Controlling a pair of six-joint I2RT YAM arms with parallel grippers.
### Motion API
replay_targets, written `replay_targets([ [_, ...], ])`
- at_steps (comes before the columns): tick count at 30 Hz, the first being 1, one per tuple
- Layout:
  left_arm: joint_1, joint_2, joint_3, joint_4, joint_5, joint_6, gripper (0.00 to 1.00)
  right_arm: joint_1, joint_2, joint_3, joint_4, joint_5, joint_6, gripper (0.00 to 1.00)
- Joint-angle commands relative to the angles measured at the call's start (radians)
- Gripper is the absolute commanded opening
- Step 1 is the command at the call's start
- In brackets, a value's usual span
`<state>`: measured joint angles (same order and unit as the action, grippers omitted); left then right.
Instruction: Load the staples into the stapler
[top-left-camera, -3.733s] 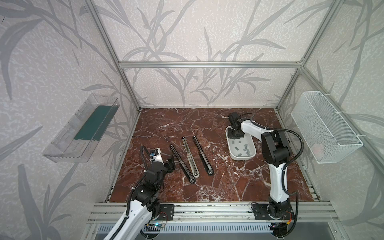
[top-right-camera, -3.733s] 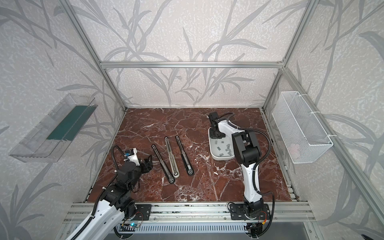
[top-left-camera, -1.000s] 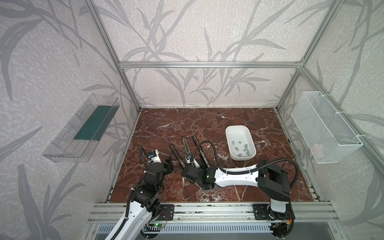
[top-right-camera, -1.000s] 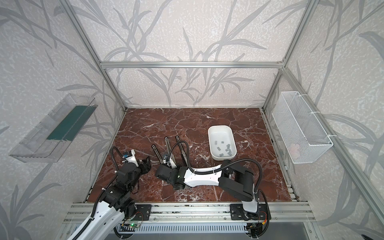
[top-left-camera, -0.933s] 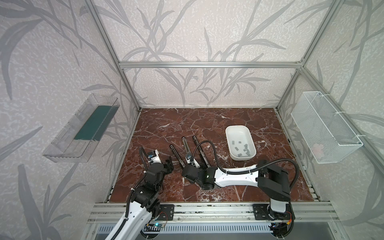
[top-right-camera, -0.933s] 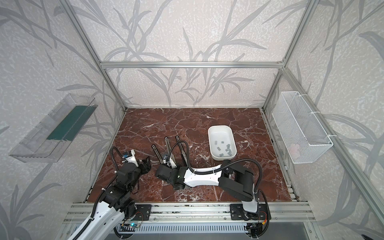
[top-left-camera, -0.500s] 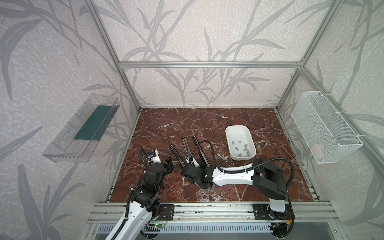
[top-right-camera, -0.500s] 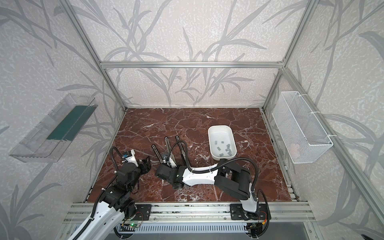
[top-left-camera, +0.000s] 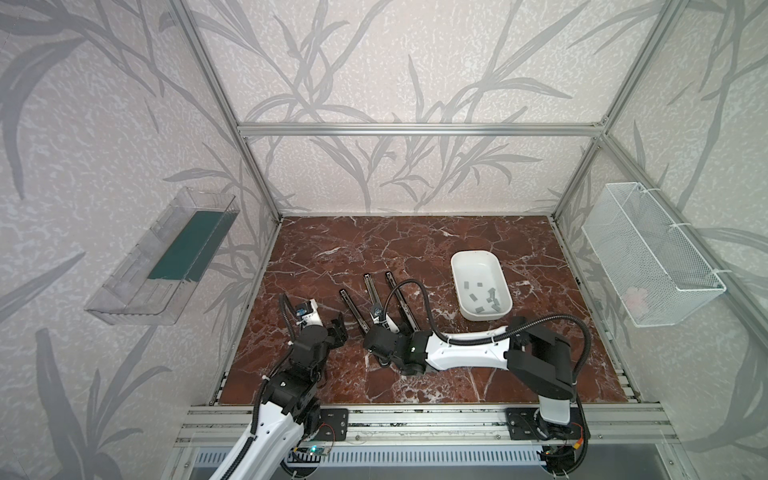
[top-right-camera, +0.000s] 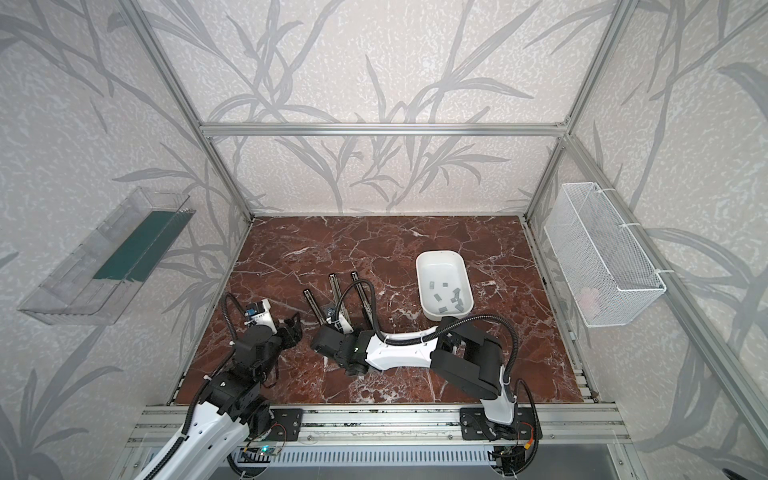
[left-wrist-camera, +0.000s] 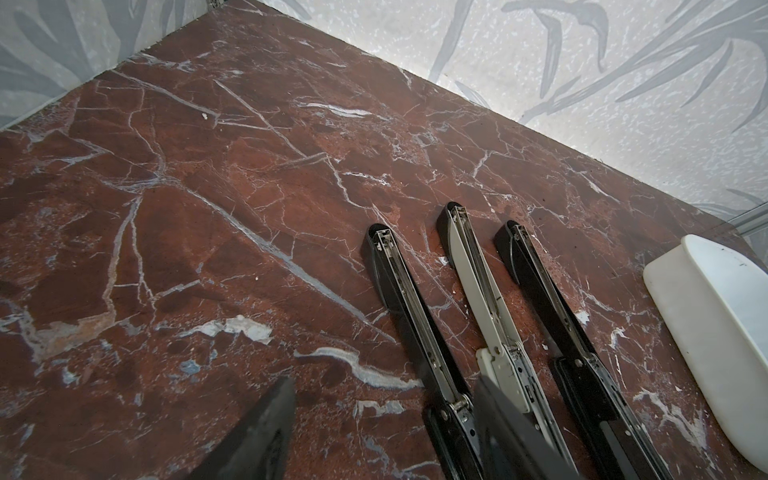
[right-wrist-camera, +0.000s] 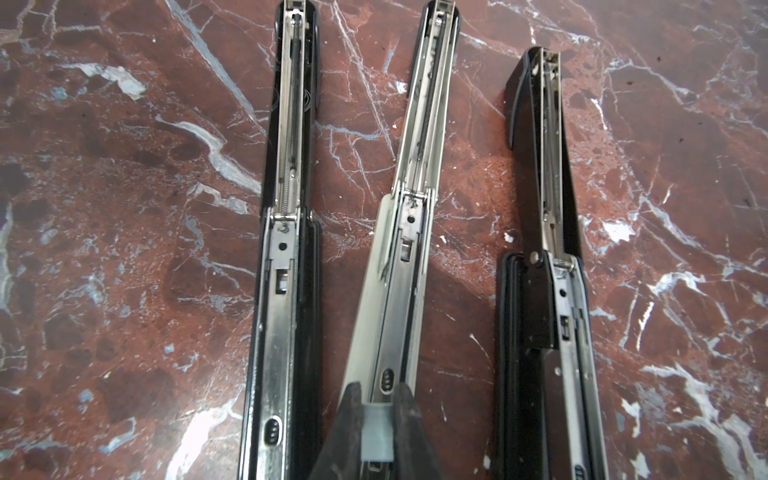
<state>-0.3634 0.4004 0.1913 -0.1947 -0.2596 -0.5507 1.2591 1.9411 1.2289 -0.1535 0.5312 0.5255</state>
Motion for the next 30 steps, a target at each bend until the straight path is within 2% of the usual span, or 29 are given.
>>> replay_targets([
  [1, 0.007, 0.000, 0.006, 0.004, -0.005, -0.018, 0.70, -0.005, -0.039, -0.001, -0.007, 0.015, -0.005, 0.04],
  [15, 0.007, 0.000, 0.006, 0.006, -0.003, -0.017, 0.70, -0.006, -0.062, -0.022, 0.002, 0.023, -0.009, 0.05],
  [30, 0.007, 0.003, 0.005, 0.010, -0.001, -0.015, 0.69, -0.014, -0.022, -0.021, 0.011, -0.010, 0.005, 0.05],
])
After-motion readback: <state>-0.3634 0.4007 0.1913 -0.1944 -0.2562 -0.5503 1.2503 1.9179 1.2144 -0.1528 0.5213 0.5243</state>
